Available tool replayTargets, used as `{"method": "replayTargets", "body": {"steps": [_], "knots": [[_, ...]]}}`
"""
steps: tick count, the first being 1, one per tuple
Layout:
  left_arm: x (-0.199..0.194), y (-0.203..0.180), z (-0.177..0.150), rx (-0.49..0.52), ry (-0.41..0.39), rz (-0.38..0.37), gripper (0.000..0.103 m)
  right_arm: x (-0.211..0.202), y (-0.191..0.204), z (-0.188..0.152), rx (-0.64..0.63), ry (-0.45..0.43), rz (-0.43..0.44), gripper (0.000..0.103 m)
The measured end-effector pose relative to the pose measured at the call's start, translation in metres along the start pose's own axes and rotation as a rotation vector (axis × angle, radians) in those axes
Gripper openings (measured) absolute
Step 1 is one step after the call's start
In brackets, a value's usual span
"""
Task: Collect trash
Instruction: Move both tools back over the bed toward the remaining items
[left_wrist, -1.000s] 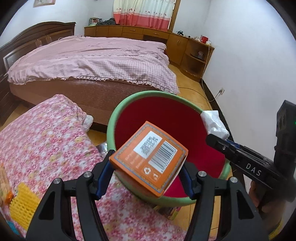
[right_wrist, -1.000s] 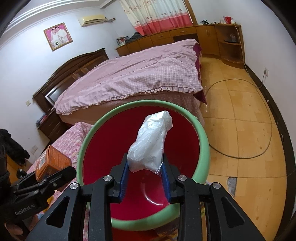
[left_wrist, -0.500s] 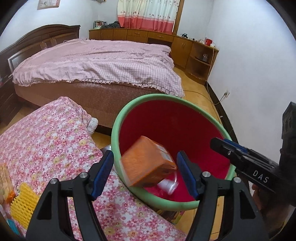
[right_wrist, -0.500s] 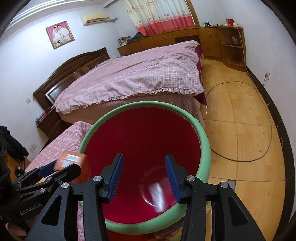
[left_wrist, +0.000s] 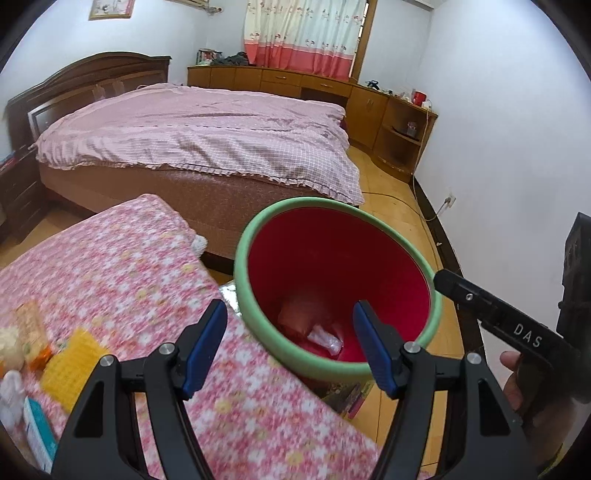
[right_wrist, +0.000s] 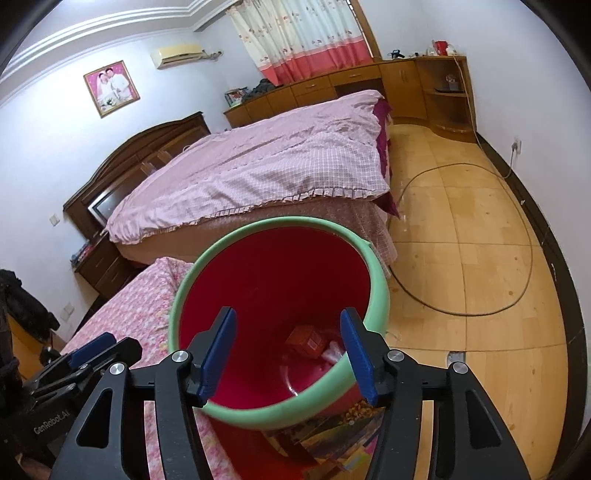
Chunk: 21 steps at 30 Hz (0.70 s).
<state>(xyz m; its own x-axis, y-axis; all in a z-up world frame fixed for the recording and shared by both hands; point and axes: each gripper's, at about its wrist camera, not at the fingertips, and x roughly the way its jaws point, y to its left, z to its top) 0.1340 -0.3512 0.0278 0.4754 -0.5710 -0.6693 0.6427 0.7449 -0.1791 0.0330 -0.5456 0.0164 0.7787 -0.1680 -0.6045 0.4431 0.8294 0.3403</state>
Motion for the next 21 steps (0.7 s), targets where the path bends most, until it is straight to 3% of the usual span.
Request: {"method": "replayTargets", "body": {"steps": [8,21], "knots": [[-0.049,0.021,-0.019,-0.036,-0.024,0.083,0.07,-0.032,0.02,-0.013,-0.003,-0.029,0.045,0.066],[-0.107,0.078,-0.054,-0.17,-0.055,0.209,0.07,-0.049,0.06,-0.042,-0.033,0.013,0.108,0.068]]}}
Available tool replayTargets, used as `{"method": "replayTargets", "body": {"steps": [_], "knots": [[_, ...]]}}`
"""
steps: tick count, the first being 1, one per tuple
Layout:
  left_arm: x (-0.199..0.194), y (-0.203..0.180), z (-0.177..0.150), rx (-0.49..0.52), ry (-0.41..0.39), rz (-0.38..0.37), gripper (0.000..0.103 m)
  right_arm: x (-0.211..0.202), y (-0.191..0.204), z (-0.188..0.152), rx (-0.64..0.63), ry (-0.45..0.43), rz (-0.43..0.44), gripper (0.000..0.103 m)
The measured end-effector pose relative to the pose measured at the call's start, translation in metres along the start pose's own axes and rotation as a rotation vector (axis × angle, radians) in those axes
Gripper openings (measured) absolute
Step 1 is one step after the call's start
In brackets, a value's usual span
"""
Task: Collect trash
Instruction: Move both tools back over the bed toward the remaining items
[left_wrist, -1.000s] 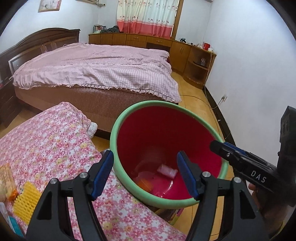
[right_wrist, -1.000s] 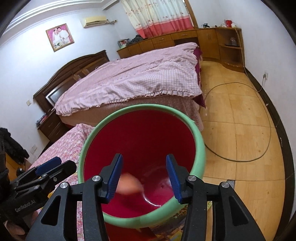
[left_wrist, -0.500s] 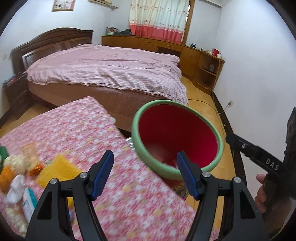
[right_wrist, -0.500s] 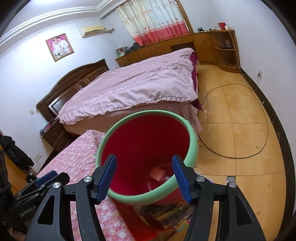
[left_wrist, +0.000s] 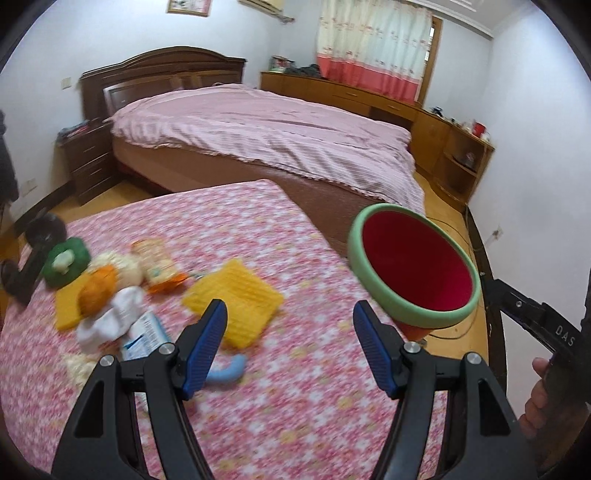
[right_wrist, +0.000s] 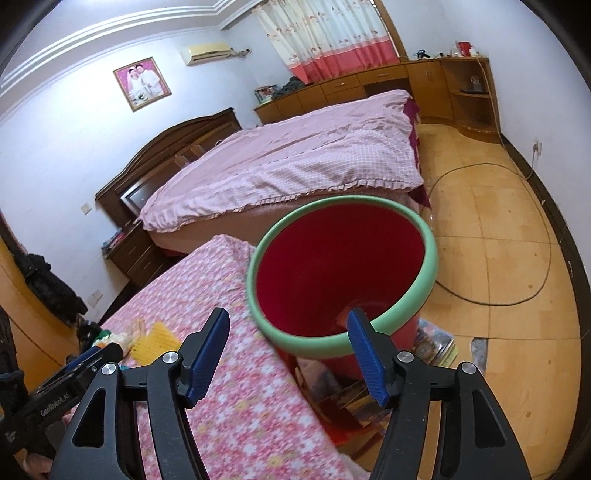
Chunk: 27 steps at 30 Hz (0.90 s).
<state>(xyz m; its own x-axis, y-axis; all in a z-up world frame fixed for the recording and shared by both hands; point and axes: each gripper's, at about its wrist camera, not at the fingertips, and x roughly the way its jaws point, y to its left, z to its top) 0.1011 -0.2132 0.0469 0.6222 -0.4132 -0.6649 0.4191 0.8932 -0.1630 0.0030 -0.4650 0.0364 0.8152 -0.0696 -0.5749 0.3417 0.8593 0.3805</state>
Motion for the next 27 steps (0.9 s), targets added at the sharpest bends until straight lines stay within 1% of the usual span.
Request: {"method": "replayTargets", "body": {"steps": [2,5,7,13,19,22,27], "knots": [[-0.007,0.011,-0.005,-0.009,-0.002,0.01,0.07,-0.002,0.003,-0.004,-0.001,-0.001,0.006,0.068],[-0.013,0.026,-0.014,-0.013,0.0,0.035,0.07,-0.004,0.006,-0.008,0.02,0.0,0.06,0.068],[-0.017,0.036,-0.02,-0.023,0.004,0.053,0.07,-0.004,0.007,-0.01,0.031,0.004,0.072,0.069],[-0.025,0.075,-0.031,-0.091,0.005,0.119,0.07,-0.002,0.018,-0.017,0.0,0.019,0.058,0.07],[-0.028,0.113,-0.041,-0.152,0.009,0.198,0.07,0.007,0.035,-0.026,-0.041,0.06,0.052,0.07],[-0.028,0.131,-0.047,-0.182,0.012,0.219,0.07,0.012,0.042,-0.029,-0.053,0.076,0.054,0.07],[-0.021,0.149,-0.057,-0.214,0.043,0.244,0.07,0.02,0.055,-0.033,-0.075,0.104,0.063,0.07]]}}
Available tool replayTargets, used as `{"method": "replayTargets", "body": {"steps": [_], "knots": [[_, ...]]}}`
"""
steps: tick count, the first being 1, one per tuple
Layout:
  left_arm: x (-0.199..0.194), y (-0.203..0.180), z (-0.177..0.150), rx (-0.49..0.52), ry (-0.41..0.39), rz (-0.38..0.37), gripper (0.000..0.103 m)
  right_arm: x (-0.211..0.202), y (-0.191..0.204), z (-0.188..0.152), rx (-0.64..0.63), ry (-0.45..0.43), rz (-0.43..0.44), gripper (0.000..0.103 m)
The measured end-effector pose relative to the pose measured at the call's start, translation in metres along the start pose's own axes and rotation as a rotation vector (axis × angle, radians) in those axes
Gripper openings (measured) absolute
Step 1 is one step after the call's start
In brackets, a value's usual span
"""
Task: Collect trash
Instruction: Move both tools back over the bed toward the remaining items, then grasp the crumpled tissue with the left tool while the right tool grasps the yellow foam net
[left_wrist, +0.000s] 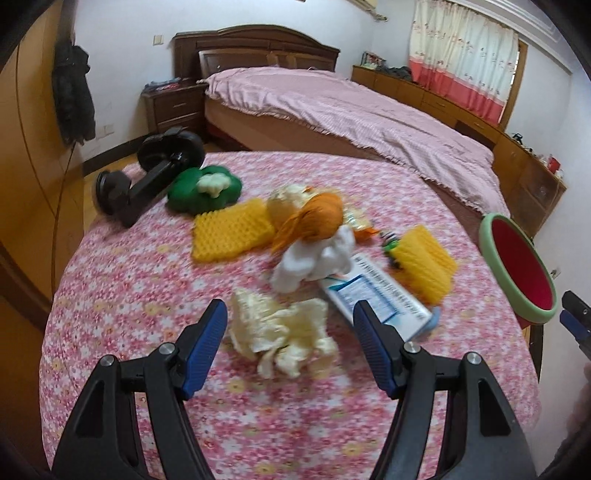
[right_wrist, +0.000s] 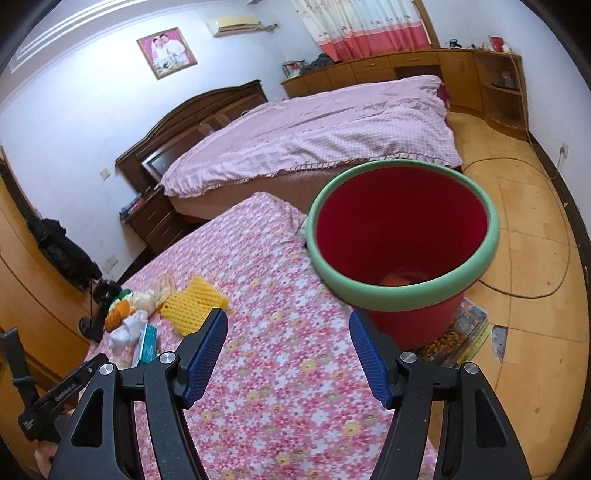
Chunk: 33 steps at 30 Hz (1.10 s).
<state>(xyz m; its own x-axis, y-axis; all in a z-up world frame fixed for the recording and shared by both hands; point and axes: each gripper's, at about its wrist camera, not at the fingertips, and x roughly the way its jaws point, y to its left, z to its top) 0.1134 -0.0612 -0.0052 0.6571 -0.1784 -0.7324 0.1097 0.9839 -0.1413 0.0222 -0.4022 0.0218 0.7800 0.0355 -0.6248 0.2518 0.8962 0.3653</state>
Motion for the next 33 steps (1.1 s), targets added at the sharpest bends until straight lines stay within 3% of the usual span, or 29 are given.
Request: {"method": "replayTargets", "body": {"steps": [8,12,16,18,22,33], "knots": [[0.023,0.016,-0.007,-0.05,0.042,0.022,0.07,0.014,0.017,-0.004,-0.042,0.043,-0.002,0.07],[0.035,0.022,-0.011,-0.125,0.067,-0.051,0.07,0.022,0.021,-0.005,-0.051,0.064,-0.009,0.07],[0.044,0.02,-0.014,-0.132,0.08,-0.079,0.07,0.03,0.028,-0.006,-0.072,0.085,-0.011,0.07],[0.044,0.019,-0.016,-0.132,0.073,-0.088,0.052,0.033,0.031,-0.006,-0.086,0.091,-0.009,0.07],[0.038,0.018,-0.016,-0.105,0.05,-0.119,0.038,0.041,0.039,-0.004,-0.12,0.111,-0.009,0.07],[0.007,0.037,0.0,-0.11,-0.076,-0.031,0.036,0.079,0.071,0.003,-0.203,0.172,0.021,0.07]]}}
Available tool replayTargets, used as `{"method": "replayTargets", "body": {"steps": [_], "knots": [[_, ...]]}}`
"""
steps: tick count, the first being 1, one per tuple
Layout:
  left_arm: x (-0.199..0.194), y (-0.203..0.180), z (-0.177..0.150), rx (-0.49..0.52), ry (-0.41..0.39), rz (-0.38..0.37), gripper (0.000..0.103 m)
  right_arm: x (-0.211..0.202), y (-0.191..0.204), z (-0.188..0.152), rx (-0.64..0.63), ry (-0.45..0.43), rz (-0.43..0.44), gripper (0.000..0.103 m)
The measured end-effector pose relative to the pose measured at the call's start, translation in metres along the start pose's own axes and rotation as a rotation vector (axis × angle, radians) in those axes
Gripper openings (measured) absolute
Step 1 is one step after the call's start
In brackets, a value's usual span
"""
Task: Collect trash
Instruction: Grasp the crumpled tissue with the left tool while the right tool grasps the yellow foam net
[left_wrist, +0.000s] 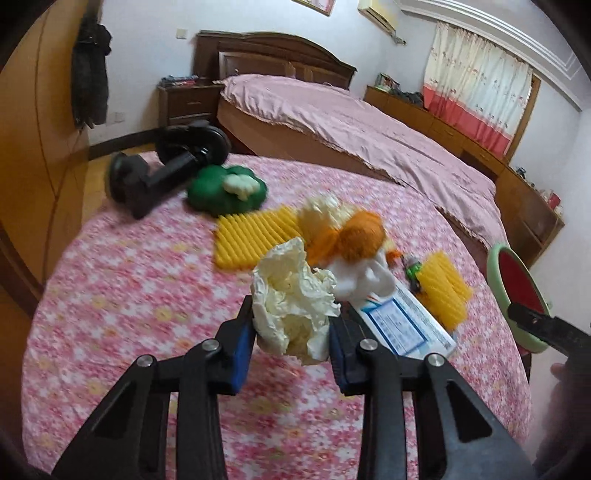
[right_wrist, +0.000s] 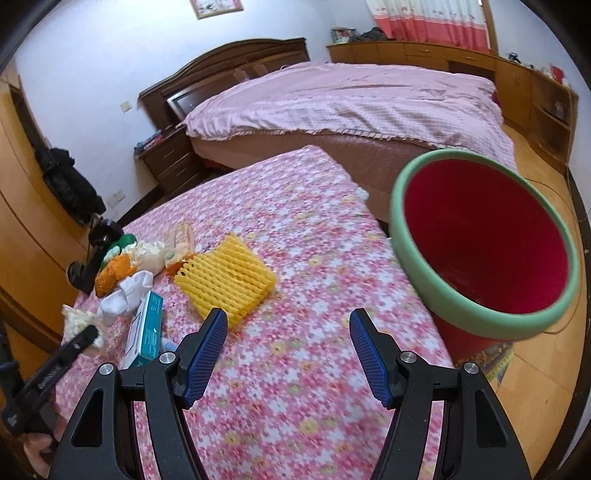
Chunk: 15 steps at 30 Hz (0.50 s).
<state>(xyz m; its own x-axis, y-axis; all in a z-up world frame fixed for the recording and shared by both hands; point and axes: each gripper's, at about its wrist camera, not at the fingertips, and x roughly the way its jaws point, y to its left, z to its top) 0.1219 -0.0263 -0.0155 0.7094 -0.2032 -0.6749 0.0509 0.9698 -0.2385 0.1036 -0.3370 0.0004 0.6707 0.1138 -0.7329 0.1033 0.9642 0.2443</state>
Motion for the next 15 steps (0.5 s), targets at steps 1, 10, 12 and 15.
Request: {"method": "replayTargets", "body": {"steps": [1,10,12,15], "knots": [[0.0,0.002,0.001,0.0,-0.007,0.006,0.036,0.006,0.003,0.002,-0.006,0.01,0.007,0.07],[0.009,0.017,-0.001,-0.005,-0.006,0.066,0.036,0.057,0.022,0.012,-0.04,0.081,0.061,0.07],[0.012,0.02,-0.001,-0.014,0.003,0.058,0.036,0.067,0.024,0.014,-0.034,0.088,0.061,0.07],[0.016,0.022,-0.001,-0.02,0.008,0.056,0.036,0.081,0.023,0.016,-0.005,0.115,0.1,0.069]]}}
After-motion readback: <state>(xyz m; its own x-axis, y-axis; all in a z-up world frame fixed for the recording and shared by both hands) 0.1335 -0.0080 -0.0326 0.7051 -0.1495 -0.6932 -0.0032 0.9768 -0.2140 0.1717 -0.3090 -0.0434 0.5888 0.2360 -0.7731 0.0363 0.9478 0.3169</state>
